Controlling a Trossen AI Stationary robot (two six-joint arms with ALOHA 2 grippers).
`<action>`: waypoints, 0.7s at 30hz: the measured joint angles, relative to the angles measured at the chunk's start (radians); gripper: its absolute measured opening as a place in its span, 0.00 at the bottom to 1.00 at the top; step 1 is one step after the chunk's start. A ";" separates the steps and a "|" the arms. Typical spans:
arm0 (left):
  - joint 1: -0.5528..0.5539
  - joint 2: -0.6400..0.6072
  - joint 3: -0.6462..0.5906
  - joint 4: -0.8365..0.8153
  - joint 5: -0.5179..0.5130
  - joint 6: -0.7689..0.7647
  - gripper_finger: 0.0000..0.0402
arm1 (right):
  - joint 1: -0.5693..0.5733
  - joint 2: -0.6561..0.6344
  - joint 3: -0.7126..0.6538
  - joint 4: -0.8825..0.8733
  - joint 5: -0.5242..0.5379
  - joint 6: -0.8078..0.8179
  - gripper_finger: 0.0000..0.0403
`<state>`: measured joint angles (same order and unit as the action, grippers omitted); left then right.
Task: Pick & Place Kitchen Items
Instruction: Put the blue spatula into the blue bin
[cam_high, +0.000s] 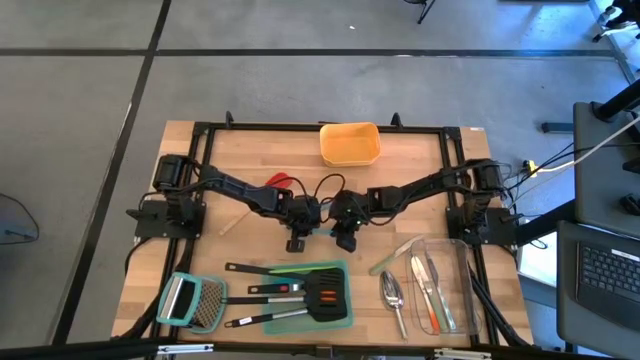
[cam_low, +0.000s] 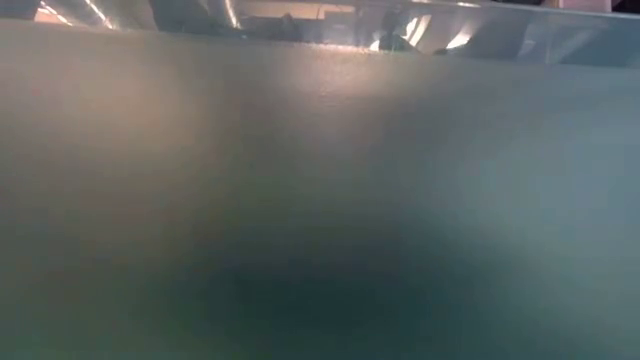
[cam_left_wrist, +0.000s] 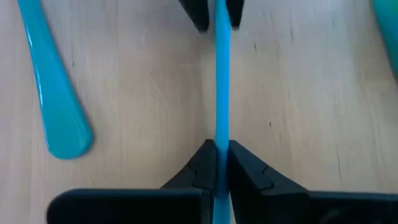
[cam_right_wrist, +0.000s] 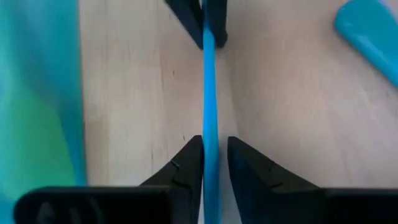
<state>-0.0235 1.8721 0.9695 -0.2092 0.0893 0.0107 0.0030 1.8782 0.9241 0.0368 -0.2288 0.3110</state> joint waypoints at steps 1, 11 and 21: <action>0.000 0.000 0.000 0.000 0.000 0.000 0.04 | 0.005 0.002 0.000 0.000 0.006 -0.010 0.19; -0.002 0.000 -0.001 -0.001 0.001 0.002 0.04 | 0.069 -0.014 -0.002 -0.013 0.212 -0.033 0.48; -0.006 -0.055 0.042 -0.158 -0.068 0.023 0.03 | 0.136 -0.190 -0.001 -0.073 0.278 -0.174 0.64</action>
<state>-0.0298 1.8171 1.0120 -0.3672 0.0216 0.0339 0.1386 1.6877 0.9230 -0.0357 0.0495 0.1373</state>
